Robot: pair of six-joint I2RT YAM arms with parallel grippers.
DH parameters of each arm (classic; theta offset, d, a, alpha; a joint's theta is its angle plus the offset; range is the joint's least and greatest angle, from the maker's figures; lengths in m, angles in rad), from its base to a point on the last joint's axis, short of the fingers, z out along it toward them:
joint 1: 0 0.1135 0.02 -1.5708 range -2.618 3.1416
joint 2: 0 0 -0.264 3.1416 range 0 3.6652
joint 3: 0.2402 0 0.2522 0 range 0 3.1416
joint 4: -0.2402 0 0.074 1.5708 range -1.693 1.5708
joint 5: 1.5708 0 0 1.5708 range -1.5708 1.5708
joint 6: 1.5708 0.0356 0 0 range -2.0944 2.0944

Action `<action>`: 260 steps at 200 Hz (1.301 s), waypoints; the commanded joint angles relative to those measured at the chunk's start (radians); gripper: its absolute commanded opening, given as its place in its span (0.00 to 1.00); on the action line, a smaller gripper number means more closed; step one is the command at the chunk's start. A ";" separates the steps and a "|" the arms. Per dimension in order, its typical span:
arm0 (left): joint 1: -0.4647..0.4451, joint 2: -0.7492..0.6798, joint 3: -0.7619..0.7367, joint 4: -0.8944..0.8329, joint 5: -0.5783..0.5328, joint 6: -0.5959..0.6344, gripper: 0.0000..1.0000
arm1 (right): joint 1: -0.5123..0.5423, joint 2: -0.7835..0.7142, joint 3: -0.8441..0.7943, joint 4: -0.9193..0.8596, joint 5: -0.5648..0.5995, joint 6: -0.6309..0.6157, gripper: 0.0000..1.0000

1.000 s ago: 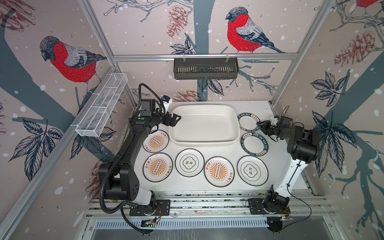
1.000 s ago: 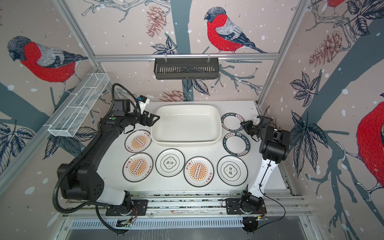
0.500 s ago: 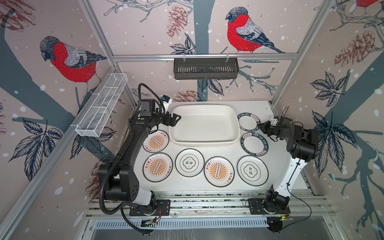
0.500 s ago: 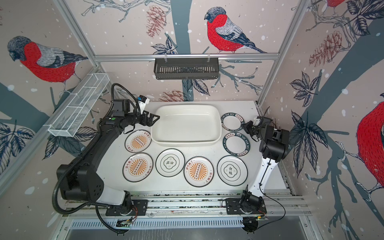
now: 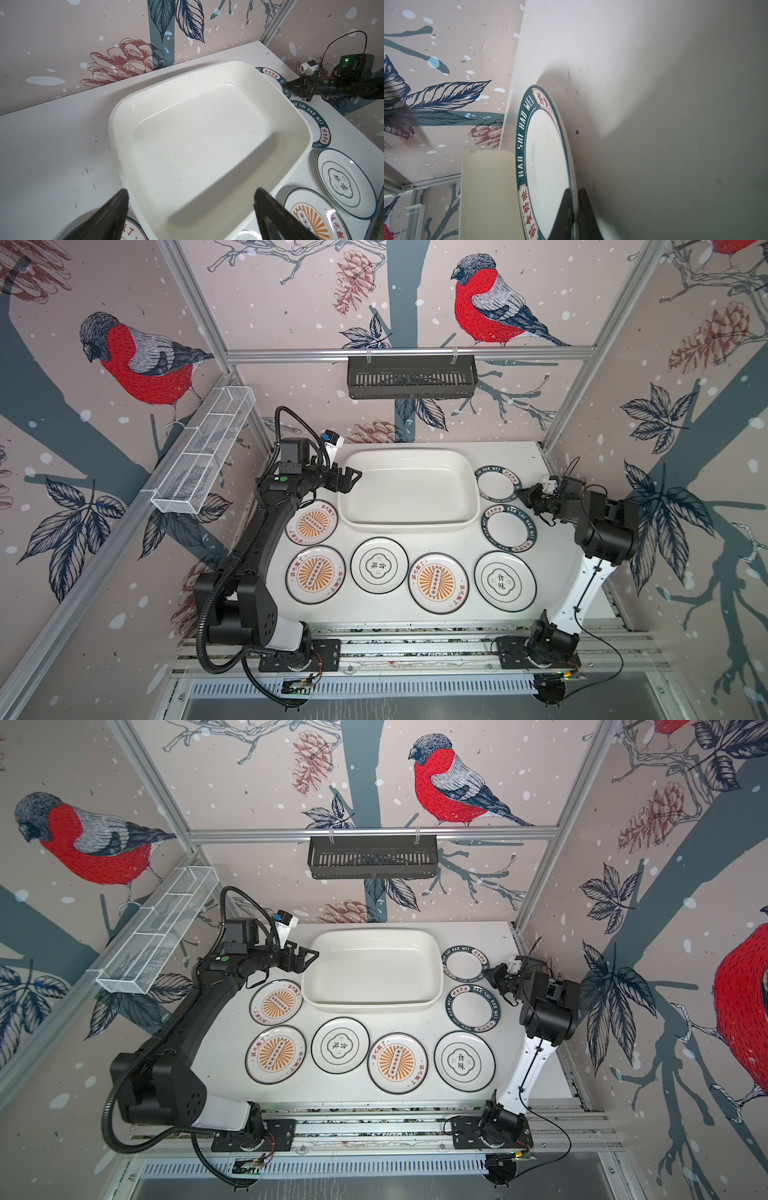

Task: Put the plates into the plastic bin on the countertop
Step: 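Lower the right gripper and pinch the edge of the farthest green-rimmed plate, then lift the green-rimmed plate with the right gripper and carry it over the bin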

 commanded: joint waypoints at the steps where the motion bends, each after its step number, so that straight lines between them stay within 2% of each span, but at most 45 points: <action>1: -0.002 -0.012 0.001 0.017 0.012 -0.003 0.93 | -0.004 -0.029 -0.009 0.044 0.020 0.051 0.02; 22: -0.002 -0.015 0.003 0.025 0.005 -0.007 0.93 | -0.007 -0.059 -0.015 0.072 0.020 0.077 0.02; 101: -0.002 -0.016 0.056 0.022 -0.188 -0.066 0.94 | -0.014 -0.209 -0.020 0.079 0.028 0.124 0.01; 124: -0.002 -0.020 0.072 0.012 -0.215 -0.076 0.94 | -0.014 -0.262 -0.024 0.065 0.021 0.128 0.01; 178: -0.002 -0.078 0.034 0.062 -0.297 -0.140 0.96 | 0.018 -0.403 -0.029 -0.077 0.025 0.046 0.01; 224: -0.002 -0.092 0.015 0.064 -0.244 -0.146 0.95 | 0.122 -0.523 -0.034 -0.188 0.035 -0.025 0.01; 260: -0.003 -0.102 0.002 0.072 -0.314 -0.159 0.95 | 0.271 -0.578 -0.028 -0.251 0.091 -0.065 0.01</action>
